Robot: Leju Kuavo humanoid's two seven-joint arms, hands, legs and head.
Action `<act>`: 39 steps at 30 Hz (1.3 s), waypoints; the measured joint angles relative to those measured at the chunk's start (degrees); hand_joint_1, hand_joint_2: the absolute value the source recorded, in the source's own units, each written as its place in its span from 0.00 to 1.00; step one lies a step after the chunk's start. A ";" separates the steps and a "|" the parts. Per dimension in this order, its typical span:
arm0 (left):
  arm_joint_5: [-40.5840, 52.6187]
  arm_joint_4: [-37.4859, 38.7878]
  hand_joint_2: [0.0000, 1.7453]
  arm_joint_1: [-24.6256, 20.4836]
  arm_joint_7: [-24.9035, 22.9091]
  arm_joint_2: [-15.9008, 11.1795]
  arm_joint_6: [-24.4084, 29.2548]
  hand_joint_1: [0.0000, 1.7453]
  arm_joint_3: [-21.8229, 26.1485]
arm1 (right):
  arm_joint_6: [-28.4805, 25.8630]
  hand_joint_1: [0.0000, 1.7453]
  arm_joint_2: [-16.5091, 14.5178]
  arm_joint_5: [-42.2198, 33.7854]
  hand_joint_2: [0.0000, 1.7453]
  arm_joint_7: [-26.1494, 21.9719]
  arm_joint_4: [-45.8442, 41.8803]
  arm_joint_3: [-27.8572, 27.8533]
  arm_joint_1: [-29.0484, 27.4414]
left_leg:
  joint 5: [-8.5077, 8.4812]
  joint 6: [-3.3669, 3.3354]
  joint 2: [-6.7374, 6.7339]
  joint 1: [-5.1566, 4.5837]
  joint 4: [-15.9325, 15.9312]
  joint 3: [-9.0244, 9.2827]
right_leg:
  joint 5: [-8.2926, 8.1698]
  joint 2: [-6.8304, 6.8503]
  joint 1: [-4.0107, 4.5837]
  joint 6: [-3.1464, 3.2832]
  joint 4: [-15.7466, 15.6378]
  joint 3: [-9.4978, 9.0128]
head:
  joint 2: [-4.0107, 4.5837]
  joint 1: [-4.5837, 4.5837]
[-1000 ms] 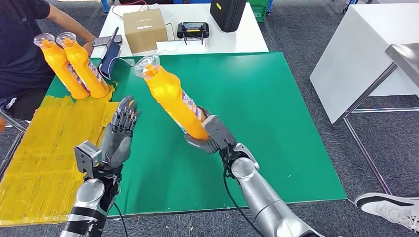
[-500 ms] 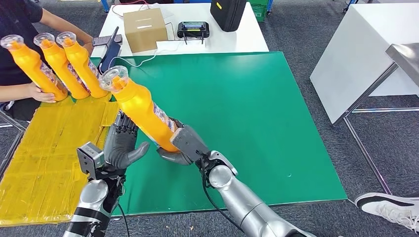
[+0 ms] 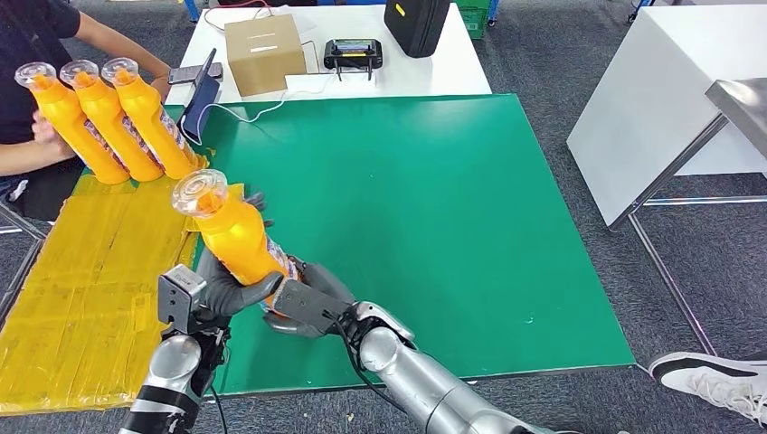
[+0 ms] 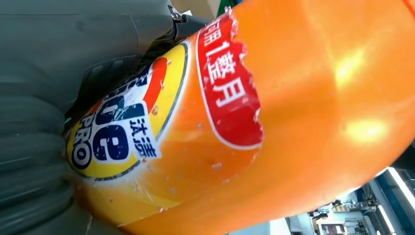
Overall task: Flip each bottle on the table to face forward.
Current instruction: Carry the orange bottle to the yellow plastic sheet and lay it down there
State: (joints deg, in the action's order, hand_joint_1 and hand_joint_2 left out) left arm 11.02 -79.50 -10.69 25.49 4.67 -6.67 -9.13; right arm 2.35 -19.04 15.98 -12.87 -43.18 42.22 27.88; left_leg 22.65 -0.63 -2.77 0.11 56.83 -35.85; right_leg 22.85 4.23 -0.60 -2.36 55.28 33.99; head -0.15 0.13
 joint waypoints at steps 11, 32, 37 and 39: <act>-0.92 0.29 1.00 0.38 0.15 -0.15 -0.39 1.00 0.15 | -1.04 1.00 0.15 -0.13 1.00 -0.16 1.09 0.71 0.15 | 0.00 0.00 -0.01 0.00 0.00 0.00 | -0.01 0.00 0.01 -0.01 0.00 0.02 | 0.00 -0.01; 66.30 0.06 1.00 -0.90 -14.35 -5.10 41.20 1.00 2.19 | -5.12 0.00 8.82 -2.75 0.00 -1.20 -14.55 -9.18 -3.71 | 0.00 0.00 0.02 -0.02 0.01 -0.01 | -0.03 0.01 0.00 -0.02 0.00 -0.03 | 0.00 0.00; 78.13 5.92 1.00 -1.12 -34.63 -13.66 44.89 1.00 -0.43 | -3.28 0.00 12.14 -4.38 0.00 -1.91 -22.19 -12.77 -4.40 | 0.00 0.02 -0.20 0.02 0.01 -0.01 | -0.03 -0.21 0.06 0.00 0.01 0.09 | 0.00 -0.01; 78.60 7.89 1.00 -1.30 -36.60 -16.18 44.83 1.00 -1.66 | -3.06 0.00 12.92 -4.52 0.00 -1.92 -23.97 -13.46 -4.64 | 0.00 0.03 -0.14 0.06 0.00 -0.01 | -0.01 -0.18 0.10 0.02 0.01 0.10 | 0.00 -0.01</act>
State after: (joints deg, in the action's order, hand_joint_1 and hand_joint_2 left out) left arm 89.62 -71.60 -11.99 -11.12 -11.52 38.16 -10.79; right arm -0.71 -6.11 11.46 -14.80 -67.16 28.76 23.24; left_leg 22.65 -0.60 -2.91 0.17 56.84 -35.86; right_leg 22.84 4.04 -0.50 -2.34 55.29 34.09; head -0.15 0.12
